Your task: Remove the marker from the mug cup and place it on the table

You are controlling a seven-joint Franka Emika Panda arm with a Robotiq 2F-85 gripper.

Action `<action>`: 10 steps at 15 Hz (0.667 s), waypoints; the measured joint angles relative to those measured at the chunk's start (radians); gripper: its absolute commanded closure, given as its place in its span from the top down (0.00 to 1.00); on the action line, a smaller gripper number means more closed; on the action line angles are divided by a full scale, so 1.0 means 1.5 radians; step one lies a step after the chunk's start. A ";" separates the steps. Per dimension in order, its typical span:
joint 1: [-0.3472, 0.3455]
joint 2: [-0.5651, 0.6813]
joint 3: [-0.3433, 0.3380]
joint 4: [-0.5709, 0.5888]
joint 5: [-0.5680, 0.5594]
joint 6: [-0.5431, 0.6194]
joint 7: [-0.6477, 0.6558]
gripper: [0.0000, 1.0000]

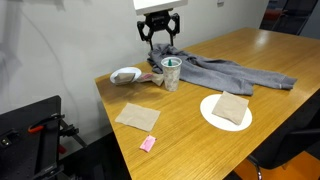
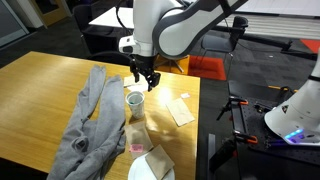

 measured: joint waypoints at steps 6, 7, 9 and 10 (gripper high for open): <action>-0.007 0.022 0.008 0.023 0.003 0.000 -0.032 0.71; -0.007 0.027 0.011 0.027 0.003 0.000 -0.036 0.69; -0.007 0.037 0.015 0.036 0.003 0.000 -0.037 0.62; -0.007 0.043 0.018 0.041 0.002 0.000 -0.038 0.60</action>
